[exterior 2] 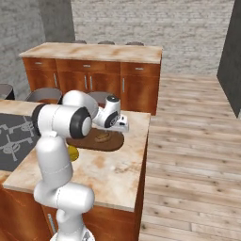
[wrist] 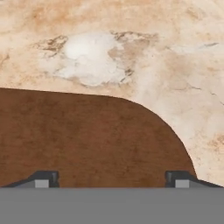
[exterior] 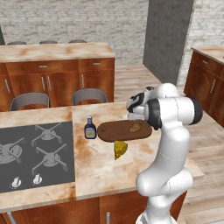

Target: Retrieve the reheated potato from the microwave, then place the potato, cheese, and condiment on the cutting board.

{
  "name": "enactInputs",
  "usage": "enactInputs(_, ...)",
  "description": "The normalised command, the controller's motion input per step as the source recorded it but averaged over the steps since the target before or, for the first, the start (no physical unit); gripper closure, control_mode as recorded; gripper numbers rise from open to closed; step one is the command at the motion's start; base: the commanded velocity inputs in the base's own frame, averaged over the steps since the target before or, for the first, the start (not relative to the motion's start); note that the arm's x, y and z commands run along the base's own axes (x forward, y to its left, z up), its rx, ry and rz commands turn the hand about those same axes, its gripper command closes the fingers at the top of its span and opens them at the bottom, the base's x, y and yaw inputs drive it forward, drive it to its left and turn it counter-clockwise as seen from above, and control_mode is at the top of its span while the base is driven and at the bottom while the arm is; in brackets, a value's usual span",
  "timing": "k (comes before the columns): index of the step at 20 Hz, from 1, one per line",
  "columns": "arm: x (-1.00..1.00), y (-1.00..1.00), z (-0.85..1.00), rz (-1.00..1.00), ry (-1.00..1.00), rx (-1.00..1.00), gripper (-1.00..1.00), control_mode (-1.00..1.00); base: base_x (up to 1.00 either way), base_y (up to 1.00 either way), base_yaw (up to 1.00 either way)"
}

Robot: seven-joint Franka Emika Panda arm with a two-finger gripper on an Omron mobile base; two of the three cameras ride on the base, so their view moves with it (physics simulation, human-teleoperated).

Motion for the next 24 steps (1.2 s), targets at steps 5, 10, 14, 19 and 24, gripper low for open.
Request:
enactInputs(5,-0.11,0.41,0.38,0.0,-0.07,0.0,-1.0,-1.0,0.0,0.0,0.0)
enactInputs(10,-0.41,0.4,0.33,0.0,-0.01,-0.05,-1.0,-1.0,0.0,0.0,0.0)
enactInputs(14,-0.49,0.34,0.24,-0.01,0.02,-0.03,-1.0,-1.0,0.0,0.0,0.0)
enactInputs(19,-0.32,0.52,0.24,0.02,0.01,-0.02,-1.0,-1.0,0.0,0.0,0.0)
enactInputs(24,-0.3,0.47,0.21,0.08,0.16,-0.02,-1.0,-1.0,0.0,0.0,0.0)
